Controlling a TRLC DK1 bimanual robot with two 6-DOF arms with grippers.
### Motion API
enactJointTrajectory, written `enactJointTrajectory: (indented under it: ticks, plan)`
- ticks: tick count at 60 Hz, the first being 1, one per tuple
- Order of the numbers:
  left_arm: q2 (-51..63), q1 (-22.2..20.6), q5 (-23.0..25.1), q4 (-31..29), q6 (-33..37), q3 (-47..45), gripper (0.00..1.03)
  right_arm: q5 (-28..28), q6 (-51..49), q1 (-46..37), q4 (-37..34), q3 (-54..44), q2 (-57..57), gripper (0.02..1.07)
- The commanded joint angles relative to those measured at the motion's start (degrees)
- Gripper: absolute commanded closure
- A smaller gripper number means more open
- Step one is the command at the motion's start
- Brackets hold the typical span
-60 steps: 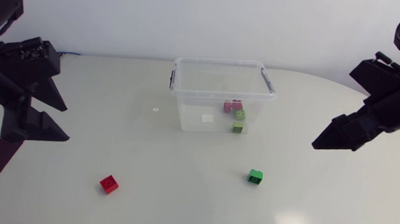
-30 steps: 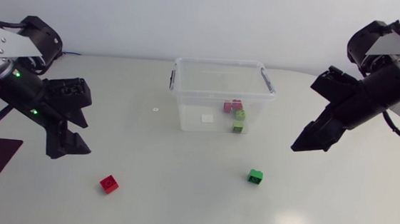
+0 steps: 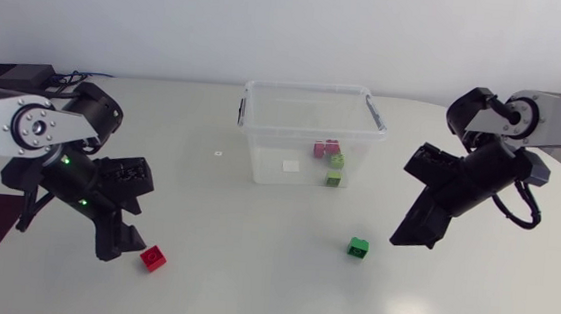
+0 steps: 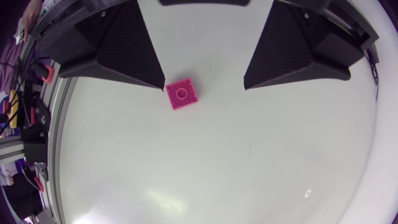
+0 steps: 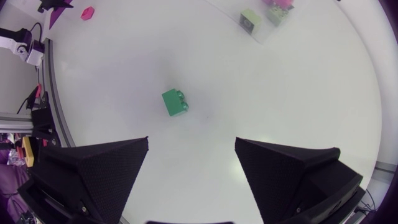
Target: Place the duplo bricks in the container
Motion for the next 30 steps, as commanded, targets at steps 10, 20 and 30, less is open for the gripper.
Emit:
enactJointTrajectory:
  ticks: [10, 20, 30]
  plan:
    - [2.06, -0.15, -0.76, 4.61, -3.69, -5.69, 0.17, 2.17, -1.82, 4.04, 6.96, -6.48, 1.94, 0.07]
    - [1.71, -0.15, -0.76, 8.30, -6.41, -8.41, 0.17, 4.72, -2.53, 7.73, 13.20, -10.17, 1.23, 0.07]
    - [0.92, -0.59, -0.85, 11.11, -8.70, -10.70, 0.20, 3.84, -3.67, 8.87, 15.75, -10.87, 0.79, 0.07]
